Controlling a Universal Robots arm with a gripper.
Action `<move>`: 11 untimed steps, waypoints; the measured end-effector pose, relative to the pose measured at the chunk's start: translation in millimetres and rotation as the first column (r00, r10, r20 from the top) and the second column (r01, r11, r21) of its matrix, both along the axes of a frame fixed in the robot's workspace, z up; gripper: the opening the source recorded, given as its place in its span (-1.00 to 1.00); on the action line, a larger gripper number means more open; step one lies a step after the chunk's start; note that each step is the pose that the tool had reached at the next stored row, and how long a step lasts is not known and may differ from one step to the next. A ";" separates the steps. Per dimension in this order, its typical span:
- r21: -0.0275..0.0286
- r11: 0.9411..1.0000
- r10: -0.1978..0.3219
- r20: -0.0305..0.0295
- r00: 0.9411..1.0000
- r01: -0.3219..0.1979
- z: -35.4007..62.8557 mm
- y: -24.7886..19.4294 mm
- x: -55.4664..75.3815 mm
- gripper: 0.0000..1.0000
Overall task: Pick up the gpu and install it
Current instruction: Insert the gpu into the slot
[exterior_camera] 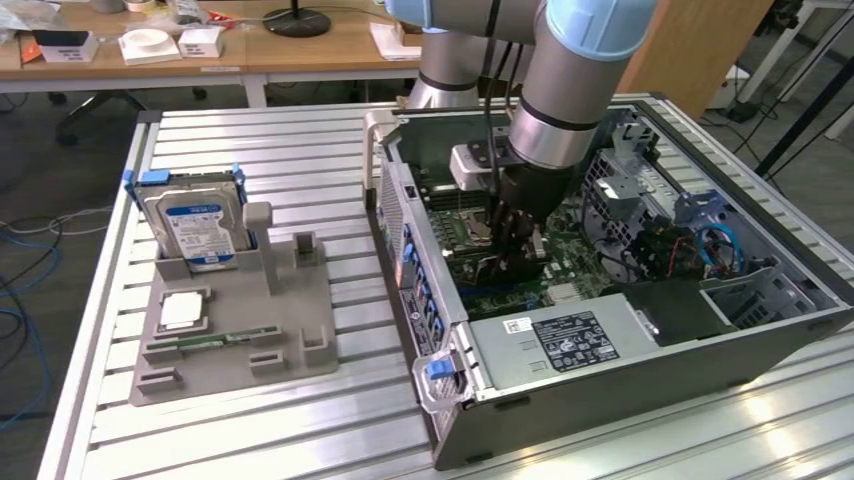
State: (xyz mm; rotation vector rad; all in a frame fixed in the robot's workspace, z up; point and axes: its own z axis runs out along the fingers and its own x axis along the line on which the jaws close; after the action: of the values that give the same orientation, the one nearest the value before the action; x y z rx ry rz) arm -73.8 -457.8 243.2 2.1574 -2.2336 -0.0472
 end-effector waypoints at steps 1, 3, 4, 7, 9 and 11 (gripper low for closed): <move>0.000 1.000 0.000 0.000 1.000 0.000 -0.1 0.1 0.0 -0.48; 0.000 1.000 0.000 0.000 1.000 0.000 -0.2 0.0 0.1 -0.48; 0.000 1.000 0.000 0.000 1.000 0.000 -0.2 0.0 0.1 -0.48; 0.000 1.000 0.000 0.000 1.000 0.000 -0.2 0.1 0.1 -0.48; 0.000 1.000 0.000 0.000 1.000 0.000 -0.2 0.1 0.1 -0.48; 0.000 1.000 0.000 0.000 1.000 0.000 -0.1 0.0 0.1 -0.48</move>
State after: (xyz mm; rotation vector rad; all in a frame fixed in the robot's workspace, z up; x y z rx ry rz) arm -73.8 -457.8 243.2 2.1577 -2.2335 -0.0472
